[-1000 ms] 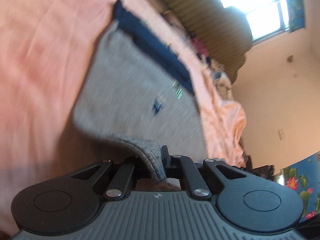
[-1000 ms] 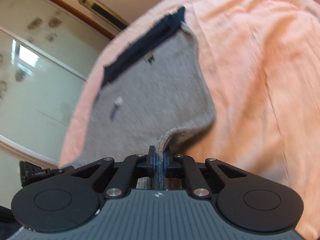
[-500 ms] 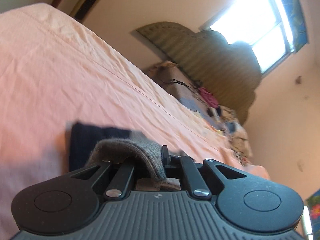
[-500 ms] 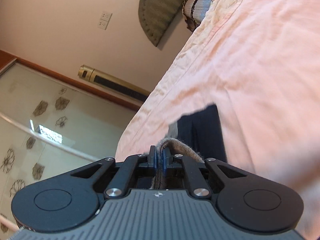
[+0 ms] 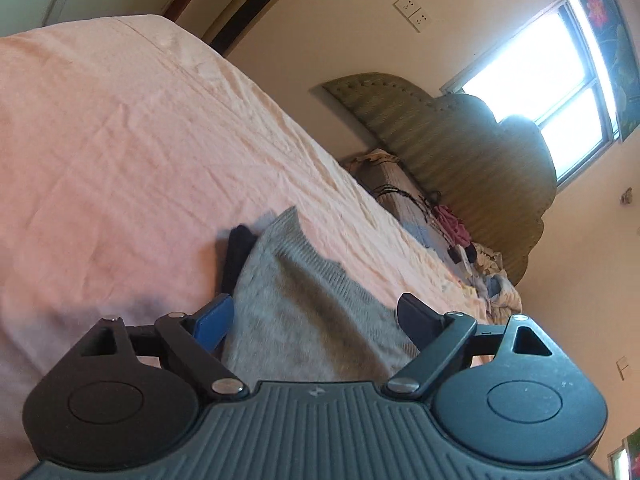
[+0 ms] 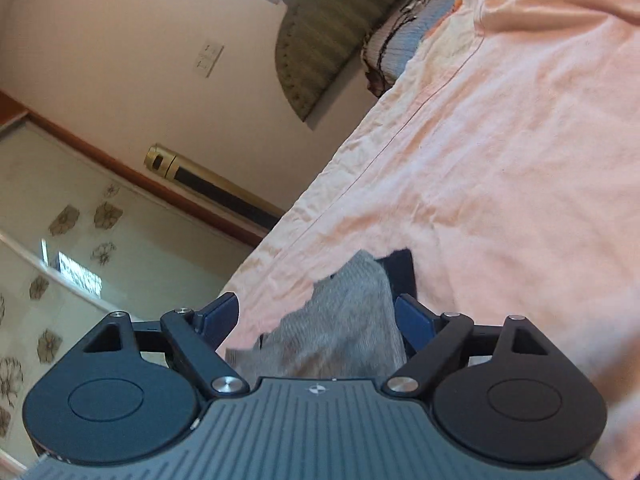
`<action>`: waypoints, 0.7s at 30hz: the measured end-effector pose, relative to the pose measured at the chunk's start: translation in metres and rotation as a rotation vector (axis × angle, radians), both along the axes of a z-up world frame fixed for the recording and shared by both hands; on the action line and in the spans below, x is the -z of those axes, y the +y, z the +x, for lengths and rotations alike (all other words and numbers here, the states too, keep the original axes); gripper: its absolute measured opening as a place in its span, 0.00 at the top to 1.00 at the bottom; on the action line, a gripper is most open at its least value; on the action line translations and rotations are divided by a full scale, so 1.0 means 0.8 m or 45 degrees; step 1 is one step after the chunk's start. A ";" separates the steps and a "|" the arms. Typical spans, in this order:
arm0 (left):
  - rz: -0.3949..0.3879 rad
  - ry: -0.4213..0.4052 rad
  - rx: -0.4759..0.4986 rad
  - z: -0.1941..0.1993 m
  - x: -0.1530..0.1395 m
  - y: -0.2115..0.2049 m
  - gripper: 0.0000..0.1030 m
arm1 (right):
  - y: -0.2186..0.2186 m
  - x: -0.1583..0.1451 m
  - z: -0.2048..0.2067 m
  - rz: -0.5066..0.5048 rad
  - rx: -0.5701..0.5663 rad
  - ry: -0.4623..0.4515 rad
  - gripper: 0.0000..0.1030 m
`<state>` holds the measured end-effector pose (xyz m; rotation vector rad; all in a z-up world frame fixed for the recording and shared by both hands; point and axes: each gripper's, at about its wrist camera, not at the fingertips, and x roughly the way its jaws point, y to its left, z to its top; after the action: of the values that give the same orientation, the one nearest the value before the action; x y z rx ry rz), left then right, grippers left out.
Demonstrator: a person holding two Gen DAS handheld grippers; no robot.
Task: Fold small clothes
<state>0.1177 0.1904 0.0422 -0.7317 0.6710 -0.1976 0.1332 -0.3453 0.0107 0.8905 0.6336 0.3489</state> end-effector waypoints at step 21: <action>-0.385 0.015 -0.170 -0.140 0.080 -0.050 0.08 | 0.049 0.050 -0.150 -0.020 -0.041 0.179 0.18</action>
<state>0.0058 0.1502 -0.0216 -1.0654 0.6072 -0.1741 0.0129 -0.3063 -0.0294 0.8957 0.7801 0.3110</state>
